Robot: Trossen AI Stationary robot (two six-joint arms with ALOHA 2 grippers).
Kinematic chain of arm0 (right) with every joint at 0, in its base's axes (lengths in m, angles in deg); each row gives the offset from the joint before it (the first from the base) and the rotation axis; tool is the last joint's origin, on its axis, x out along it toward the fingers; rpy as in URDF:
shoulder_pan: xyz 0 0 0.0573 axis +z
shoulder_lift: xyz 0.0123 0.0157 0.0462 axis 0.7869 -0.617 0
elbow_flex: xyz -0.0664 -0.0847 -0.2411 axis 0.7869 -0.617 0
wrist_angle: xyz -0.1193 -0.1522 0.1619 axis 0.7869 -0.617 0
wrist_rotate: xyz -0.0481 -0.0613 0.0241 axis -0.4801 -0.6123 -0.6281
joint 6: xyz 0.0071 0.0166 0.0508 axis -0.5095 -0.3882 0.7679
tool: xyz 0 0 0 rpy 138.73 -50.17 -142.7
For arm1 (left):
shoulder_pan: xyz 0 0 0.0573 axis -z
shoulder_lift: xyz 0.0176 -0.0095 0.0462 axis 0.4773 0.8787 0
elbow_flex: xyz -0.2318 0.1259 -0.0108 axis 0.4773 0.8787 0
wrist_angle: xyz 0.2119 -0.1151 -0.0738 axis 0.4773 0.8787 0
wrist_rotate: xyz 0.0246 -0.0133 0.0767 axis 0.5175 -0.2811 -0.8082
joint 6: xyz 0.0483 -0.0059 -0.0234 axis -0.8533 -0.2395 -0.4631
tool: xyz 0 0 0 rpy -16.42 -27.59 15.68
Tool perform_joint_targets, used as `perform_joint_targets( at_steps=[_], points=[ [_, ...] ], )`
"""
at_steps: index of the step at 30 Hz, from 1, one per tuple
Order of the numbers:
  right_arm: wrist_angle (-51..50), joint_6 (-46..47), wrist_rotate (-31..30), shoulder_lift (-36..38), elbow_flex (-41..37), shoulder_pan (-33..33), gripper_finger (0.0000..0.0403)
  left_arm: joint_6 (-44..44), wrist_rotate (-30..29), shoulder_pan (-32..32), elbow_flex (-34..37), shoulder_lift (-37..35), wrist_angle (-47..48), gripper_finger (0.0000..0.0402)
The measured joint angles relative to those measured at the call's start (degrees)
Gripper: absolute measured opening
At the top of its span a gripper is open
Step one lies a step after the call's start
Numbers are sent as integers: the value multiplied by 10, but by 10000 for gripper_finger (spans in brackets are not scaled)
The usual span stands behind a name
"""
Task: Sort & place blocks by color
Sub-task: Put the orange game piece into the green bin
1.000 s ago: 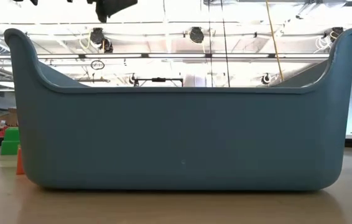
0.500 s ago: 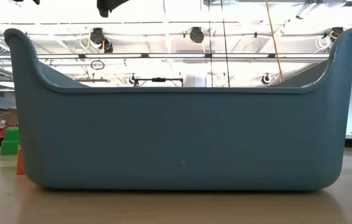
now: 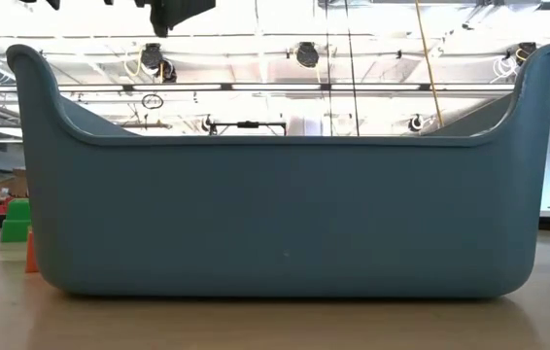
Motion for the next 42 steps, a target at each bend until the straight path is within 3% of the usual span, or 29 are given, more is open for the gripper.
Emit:
perform_joint_targets(
  at_steps=[4,7,15,22,30,36,42],
  points=[
    [-14,-47,1,0,1,-24,20,10,-1,8,0,9,2,356],
    [-37,-70,0,1,1,-43,11,12,-1,15,0,7,2,356],
    [-58,-74,-12,12,-1,-60,60,8,-1,26,0,8,19,356],
    [-114,-81,-80,15,-1,-69,88,7,-16,26,0,8,17,356],
    [-172,-92,-65,19,-1,-76,116,-6,-17,26,0,8,16,356],
    [-184,-84,-64,38,-1,-77,165,-6,-17,26,0,8,16,356],
    [-160,-16,-66,61,-1,-72,231,-6,-17,26,0,8,19,356]
  ],
)
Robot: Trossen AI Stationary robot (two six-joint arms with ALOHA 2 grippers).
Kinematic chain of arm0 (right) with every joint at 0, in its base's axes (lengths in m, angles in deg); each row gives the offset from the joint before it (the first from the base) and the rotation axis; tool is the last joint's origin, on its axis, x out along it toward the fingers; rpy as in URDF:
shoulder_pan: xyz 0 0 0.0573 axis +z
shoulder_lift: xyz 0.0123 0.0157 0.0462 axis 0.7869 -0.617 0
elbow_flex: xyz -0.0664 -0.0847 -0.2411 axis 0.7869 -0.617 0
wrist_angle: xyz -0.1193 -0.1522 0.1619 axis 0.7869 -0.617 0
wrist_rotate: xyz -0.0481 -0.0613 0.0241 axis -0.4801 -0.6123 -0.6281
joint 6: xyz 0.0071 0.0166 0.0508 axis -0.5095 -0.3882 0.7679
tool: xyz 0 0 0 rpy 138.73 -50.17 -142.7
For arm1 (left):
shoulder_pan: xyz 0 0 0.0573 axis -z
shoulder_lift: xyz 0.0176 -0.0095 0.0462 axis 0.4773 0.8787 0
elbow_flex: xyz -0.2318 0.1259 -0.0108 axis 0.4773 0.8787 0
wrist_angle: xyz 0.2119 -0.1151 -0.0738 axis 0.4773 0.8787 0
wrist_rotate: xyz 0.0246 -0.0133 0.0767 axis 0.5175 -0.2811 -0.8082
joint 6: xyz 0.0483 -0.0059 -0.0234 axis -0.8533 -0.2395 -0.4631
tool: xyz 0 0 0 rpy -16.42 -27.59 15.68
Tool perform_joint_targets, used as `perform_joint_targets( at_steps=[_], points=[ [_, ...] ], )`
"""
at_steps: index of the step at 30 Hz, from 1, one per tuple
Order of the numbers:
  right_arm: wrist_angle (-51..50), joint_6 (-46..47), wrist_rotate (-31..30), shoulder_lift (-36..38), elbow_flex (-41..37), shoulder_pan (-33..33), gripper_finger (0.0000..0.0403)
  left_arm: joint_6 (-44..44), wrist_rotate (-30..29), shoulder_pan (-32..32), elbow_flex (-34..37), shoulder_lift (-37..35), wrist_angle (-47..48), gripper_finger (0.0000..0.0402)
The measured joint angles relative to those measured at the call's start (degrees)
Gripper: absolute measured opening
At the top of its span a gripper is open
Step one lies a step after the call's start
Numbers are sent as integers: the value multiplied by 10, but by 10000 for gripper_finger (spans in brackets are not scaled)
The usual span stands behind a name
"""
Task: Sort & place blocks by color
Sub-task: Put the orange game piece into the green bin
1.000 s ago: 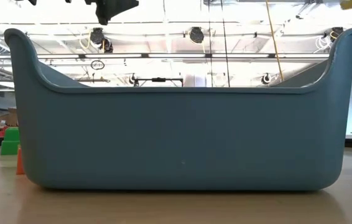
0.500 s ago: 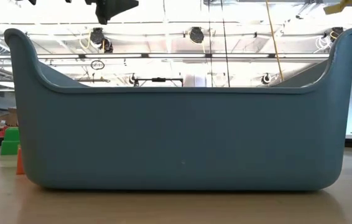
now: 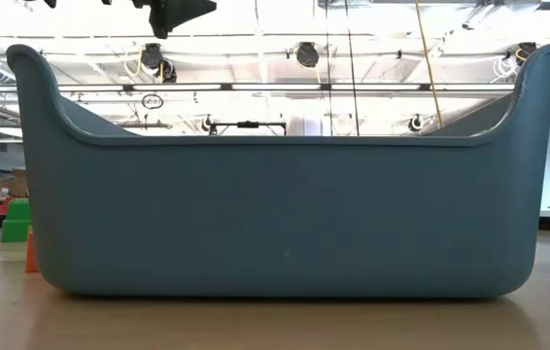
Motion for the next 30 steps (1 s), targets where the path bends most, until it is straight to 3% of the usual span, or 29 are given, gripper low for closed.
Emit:
perform_joint_targets(
  at_steps=[8,16,23,30],
  points=[
    [23,138,-1,-3,-18,16,306,1,0,0,0,0,12,356],
    [165,178,3,-3,-86,16,326,0,-5,0,0,0,13,356],
    [195,157,12,-1,-116,15,294,-1,-15,0,0,0,13,356],
    [182,95,24,-2,-117,-13,205,-4,-15,0,0,0,11,356]
  ],
)
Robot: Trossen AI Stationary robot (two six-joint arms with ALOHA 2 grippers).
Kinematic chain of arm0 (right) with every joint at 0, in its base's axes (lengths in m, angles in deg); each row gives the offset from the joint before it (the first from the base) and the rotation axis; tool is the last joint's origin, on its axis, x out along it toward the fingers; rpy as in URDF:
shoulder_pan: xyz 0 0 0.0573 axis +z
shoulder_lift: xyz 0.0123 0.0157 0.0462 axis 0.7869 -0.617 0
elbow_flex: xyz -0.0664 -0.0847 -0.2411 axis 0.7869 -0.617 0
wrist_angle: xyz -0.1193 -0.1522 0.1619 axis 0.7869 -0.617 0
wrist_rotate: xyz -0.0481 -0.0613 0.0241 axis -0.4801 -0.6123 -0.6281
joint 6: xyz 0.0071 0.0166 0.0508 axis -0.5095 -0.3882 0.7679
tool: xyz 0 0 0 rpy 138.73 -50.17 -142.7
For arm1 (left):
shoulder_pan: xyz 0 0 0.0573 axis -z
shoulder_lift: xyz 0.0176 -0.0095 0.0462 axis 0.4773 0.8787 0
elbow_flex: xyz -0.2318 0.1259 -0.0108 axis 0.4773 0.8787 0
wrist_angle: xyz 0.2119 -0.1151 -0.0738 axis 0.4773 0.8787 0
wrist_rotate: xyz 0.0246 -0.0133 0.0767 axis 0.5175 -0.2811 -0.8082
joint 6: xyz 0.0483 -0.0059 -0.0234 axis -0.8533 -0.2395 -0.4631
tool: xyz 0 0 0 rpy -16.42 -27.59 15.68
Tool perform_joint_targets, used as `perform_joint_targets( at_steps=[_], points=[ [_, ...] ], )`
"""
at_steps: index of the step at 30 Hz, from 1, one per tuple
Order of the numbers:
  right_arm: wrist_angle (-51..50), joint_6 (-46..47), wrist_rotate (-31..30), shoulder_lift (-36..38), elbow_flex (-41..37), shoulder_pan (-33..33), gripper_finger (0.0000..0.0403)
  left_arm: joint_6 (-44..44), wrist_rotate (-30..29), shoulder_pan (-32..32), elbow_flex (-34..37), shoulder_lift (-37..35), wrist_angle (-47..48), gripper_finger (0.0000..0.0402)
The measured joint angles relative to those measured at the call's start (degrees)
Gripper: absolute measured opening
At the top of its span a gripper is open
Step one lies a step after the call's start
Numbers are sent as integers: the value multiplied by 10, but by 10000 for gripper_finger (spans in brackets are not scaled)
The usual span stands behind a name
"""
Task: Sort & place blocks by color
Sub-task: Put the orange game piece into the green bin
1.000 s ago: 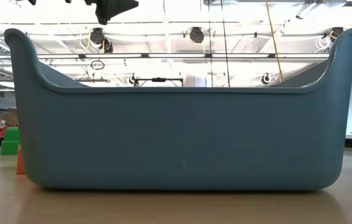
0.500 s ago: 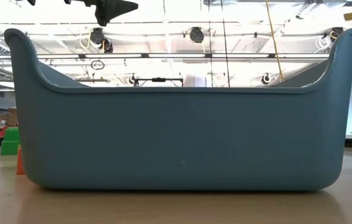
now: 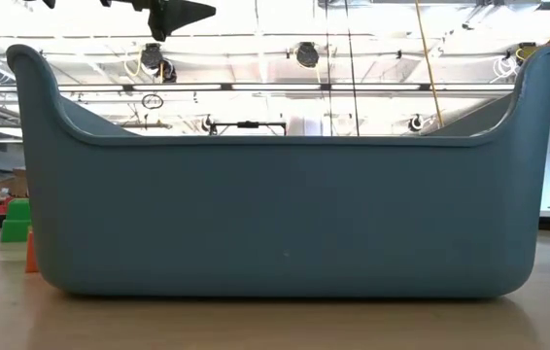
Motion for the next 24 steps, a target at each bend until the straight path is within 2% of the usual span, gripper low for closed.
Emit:
perform_joint_targets(
  at_steps=[5,12,16,19,24],
  points=[
    [-29,-97,7,-1,-1,-57,135,0,0,0,0,0,0,356],
    [-91,-224,-15,-2,-2,-134,133,-5,0,0,0,0,0,356],
    [-122,-275,-80,2,-2,-169,133,-9,0,0,0,0,0,356],
    [-112,-310,-142,13,-1,-204,133,-9,0,0,0,0,4,356],
    [-82,-392,-207,39,-1,-264,134,-10,0,0,0,0,18,356]
  ],
)
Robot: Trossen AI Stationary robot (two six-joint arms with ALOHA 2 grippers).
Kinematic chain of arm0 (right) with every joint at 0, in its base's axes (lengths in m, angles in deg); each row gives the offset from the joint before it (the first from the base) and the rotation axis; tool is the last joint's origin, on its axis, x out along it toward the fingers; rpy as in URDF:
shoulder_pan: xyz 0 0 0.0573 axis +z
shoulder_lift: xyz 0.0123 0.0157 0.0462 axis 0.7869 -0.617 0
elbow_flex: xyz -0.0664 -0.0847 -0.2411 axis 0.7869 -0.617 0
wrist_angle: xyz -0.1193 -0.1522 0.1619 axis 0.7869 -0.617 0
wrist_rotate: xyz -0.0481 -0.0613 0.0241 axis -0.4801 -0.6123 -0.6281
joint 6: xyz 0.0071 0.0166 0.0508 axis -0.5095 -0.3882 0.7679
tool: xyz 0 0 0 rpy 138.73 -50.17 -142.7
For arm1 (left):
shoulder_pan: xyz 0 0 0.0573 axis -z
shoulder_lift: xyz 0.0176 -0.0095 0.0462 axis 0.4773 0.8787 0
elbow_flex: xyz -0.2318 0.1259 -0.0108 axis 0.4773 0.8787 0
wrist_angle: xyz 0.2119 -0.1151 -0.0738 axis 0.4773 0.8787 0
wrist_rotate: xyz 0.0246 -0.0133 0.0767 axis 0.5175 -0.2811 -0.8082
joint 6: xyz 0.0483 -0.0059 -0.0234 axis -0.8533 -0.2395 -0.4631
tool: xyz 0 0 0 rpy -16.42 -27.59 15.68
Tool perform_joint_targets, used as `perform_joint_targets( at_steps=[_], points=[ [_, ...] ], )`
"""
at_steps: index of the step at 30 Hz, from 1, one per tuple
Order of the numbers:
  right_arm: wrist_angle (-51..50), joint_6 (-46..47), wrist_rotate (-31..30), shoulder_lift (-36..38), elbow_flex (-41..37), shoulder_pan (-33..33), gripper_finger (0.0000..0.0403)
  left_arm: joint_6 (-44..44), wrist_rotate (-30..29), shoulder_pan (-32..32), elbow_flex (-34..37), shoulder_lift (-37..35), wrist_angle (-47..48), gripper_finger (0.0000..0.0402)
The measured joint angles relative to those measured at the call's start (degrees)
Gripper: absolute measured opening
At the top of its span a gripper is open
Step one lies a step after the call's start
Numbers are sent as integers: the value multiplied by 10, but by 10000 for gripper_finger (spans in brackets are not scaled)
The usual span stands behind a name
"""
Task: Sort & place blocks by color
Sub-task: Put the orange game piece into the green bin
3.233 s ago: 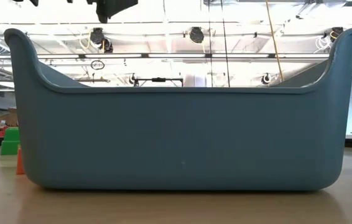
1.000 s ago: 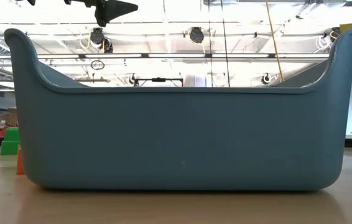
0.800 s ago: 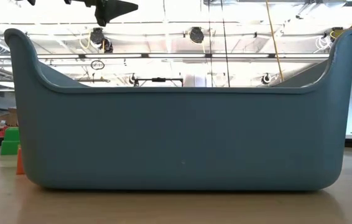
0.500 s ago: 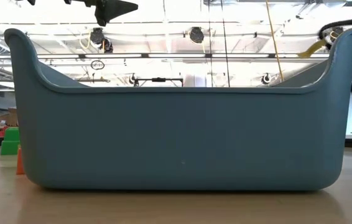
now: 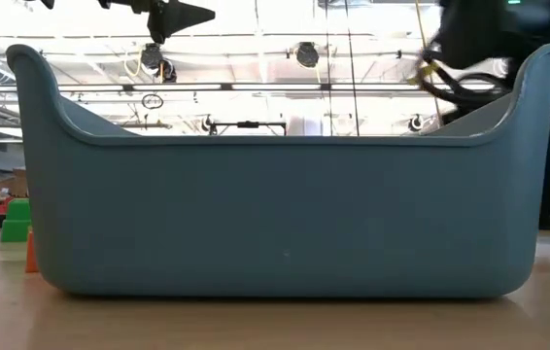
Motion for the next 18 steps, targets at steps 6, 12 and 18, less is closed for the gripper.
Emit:
perform_joint_targets(
  at_steps=[6,12,18],
  points=[
    [47,-97,-67,54,0,-78,135,-2,0,0,0,0,4,356],
    [172,-220,-118,119,1,-162,136,-2,0,0,0,0,19,356],
    [397,-405,-115,139,2,-238,136,7,0,0,0,0,31,356]
  ],
)
